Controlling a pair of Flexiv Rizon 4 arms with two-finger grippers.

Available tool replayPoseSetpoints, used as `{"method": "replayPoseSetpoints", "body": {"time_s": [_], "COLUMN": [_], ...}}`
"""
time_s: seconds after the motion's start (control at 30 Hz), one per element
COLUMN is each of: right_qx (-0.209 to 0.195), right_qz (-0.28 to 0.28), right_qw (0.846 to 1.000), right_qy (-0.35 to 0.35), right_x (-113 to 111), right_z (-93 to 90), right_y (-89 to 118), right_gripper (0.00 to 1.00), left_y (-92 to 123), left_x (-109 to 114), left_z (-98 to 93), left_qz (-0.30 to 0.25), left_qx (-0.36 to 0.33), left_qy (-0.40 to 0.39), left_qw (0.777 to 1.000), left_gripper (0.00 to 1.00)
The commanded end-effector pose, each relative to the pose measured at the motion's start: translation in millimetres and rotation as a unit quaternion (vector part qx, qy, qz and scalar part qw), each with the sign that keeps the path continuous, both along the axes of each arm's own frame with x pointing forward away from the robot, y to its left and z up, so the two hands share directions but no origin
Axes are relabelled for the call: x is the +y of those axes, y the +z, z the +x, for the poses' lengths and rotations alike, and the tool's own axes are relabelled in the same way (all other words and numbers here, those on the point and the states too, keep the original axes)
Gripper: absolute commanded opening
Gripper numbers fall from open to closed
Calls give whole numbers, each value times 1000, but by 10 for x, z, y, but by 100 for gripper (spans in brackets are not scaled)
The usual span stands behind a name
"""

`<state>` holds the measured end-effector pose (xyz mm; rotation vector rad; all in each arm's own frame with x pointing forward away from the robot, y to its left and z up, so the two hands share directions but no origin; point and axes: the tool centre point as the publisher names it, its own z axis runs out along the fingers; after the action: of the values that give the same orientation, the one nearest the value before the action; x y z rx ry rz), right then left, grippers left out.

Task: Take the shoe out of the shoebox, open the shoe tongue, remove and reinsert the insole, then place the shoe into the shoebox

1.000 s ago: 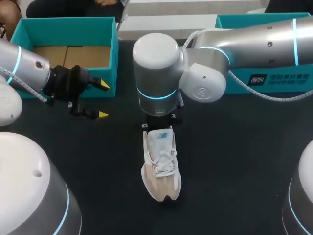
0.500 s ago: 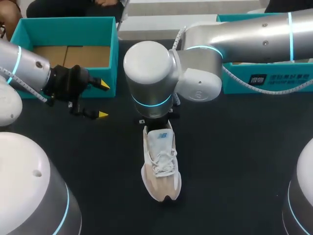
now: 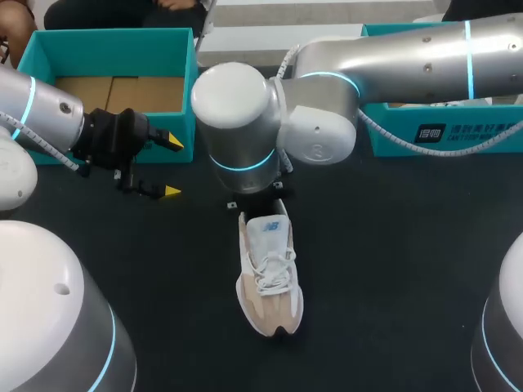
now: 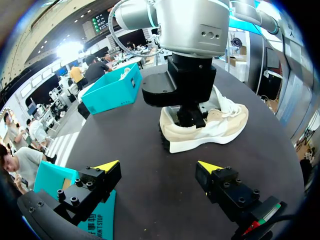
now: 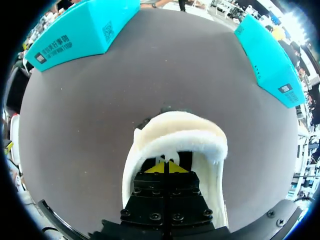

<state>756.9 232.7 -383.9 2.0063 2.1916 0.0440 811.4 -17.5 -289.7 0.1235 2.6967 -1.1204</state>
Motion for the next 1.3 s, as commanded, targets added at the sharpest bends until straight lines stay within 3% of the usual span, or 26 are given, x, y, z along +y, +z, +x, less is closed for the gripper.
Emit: {"method": "replayPoseSetpoints", "body": {"time_s": [0.03,0.2,0.43,0.47,0.5,0.53,0.57,0.6,1.3], "right_qx": [37,102,141,130,138,138,128,129,170], "right_qz": [20,37,53,48,44,36,38,39,78], "right_qw": [999,994,988,990,989,989,990,990,982], "right_qy": [-6,-9,-26,-35,-35,-34,-40,-41,7], "right_x": [-99,-95,-116,-140,-162,-175,-191,-197,-205], "right_z": [-126,-338,-480,-480,-482,-485,-476,-469,-475], "right_y": [278,355,345,337,333,327,333,338,265], "right_gripper": [0,0,0,10,40,49,85,100,100], "left_y": [0,0,0,0,0,0,0,0,0], "left_x": [-4,-4,-4,-4,-4,-4,-4,-4,-4], "left_z": [-8,-8,-8,-8,-8,-8,-8,-8,-8], "left_qz": [2,2,2,2,2,2,2,2,2], "left_qx": [0,0,0,0,0,0,0,0,0], "left_qy": [1,1,1,1,1,1,1,1,1], "left_qw": [1000,1000,1000,1000,1000,1000,1000,1000,1000], "left_gripper": [100,100,100,100,100,100,100,100,100]}}
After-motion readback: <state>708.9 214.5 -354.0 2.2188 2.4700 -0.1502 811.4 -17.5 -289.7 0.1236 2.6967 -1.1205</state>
